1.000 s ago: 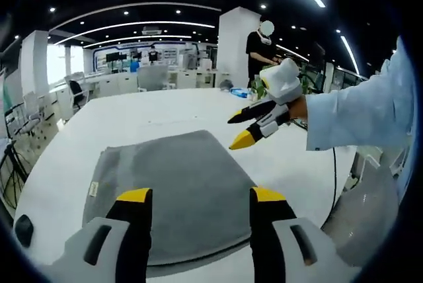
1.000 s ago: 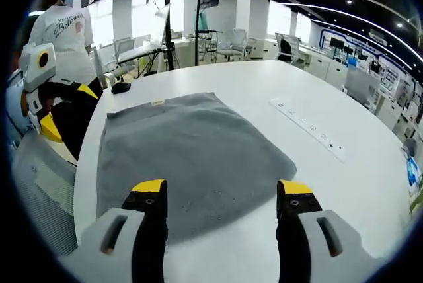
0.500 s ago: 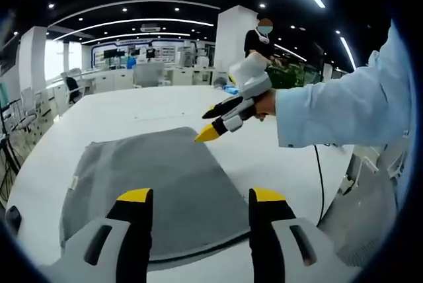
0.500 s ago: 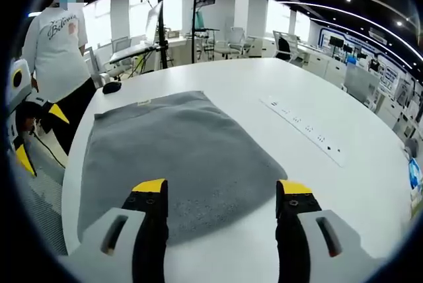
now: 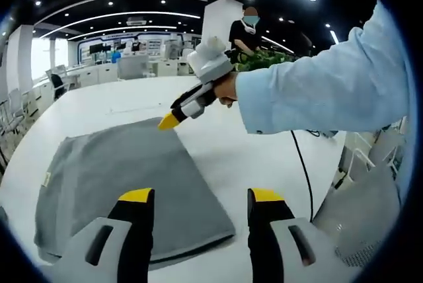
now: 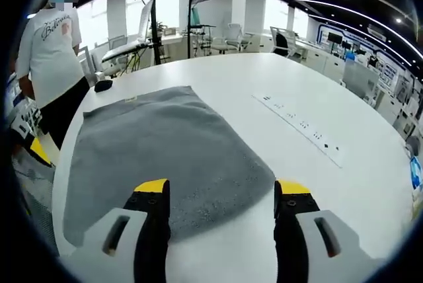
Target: Fold the towel on the table until its edges align and the towel forms a compact rectangular stack.
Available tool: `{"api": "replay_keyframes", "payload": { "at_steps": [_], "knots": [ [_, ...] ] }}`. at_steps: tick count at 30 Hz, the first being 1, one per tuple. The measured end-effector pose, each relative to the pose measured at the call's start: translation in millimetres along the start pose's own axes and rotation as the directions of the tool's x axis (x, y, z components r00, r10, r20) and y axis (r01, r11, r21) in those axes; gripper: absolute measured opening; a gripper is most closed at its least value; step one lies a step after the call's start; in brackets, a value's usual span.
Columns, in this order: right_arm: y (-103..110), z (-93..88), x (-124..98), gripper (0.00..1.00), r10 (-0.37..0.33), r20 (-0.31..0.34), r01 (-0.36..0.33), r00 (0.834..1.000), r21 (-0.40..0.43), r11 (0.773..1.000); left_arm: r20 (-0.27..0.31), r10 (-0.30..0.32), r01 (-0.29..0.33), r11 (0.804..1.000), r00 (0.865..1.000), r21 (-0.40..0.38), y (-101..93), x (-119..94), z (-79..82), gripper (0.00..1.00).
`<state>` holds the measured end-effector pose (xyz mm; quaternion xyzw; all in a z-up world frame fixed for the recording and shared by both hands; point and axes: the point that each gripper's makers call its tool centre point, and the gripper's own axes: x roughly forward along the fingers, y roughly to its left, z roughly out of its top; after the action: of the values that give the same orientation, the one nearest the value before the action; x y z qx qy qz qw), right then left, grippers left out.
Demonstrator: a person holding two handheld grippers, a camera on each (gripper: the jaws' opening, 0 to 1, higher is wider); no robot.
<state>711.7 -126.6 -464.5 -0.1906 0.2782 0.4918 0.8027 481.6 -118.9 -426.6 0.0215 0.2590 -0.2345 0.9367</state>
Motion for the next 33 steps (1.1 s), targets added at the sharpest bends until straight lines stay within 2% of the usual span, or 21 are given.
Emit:
{"api": "replay_keyframes", "payload": {
  "at_steps": [3, 9, 12, 17, 21, 25, 26, 29, 31, 33],
  "knots": [
    [-12, -1.8, 9, 0.62, 0.003, -0.004, -0.003, 1.0, 0.002, 1.0, -0.004, 0.01, -0.01, 1.0, 1.0, -0.006, -5.4, 6, -4.6, 0.57],
    [-16, -3.6, 15, 0.59, 0.013, -0.016, -0.013, 1.0, -0.007, 1.0, -0.03, 0.012, -0.013, 0.999, 0.999, -0.029, -13.5, 13, -18.2, 0.51],
    [-22, -4.6, 23, 0.57, 0.017, -0.025, -0.018, 1.0, -0.012, 1.0, -0.071, 0.004, -0.009, 0.998, 0.997, -0.067, -18.8, 18, -31.6, 0.5],
    [-26, -7.9, 32, 0.55, 0.027, -0.037, -0.027, 0.999, -0.009, 1.0, -0.1, -0.012, 0.006, 0.998, 0.995, -0.063, -26.9, 24, -42.3, 0.48],
    [-30, -7.3, 35, 0.53, 0.03, -0.047, -0.03, 0.998, -0.008, 1.0, -0.12, -0.012, 0.007, 0.999, 0.993, -0.049, -28.9, 29, -46.2, 0.46],
    [-20, -13.0, 28, 0.5, 0.027, -0.059, -0.029, 0.998, -0.026, 0.999, -0.133, -0.009, 0.003, 0.999, 0.991, -0.04, -31.5, 33, -48.5, 0.44],
    [-29, -15.6, 34, 0.49, 0.028, -0.065, -0.029, 0.998, -0.025, 0.999, -0.141, -0.009, 0.005, 1.0, 0.99, -0.031, -32.2, 33, -50.2, 0.44],
    [-25, -13.8, 30, 0.48, 0.03, -0.066, -0.032, 0.997, -0.028, 0.999, -0.152, -0.009, 0.005, 1.0, 0.988, -0.024, -32.7, 34, -52.8, 0.42],
    [-31, -11.3, 32, 0.47, 0.033, -0.068, -0.035, 0.997, -0.027, 0.999, -0.158, -0.009, 0.005, 1.0, 0.987, -0.023, -32.8, 33, -54.1, 0.42],
    [-38, -17.0, 39, 0.46, 0.033, -0.071, -0.035, 0.997, -0.027, 0.999, -0.165, -0.011, 0.007, 1.0, 0.986, -0.026, -33.6, 33, -55.2, 0.42]
  ]
}}
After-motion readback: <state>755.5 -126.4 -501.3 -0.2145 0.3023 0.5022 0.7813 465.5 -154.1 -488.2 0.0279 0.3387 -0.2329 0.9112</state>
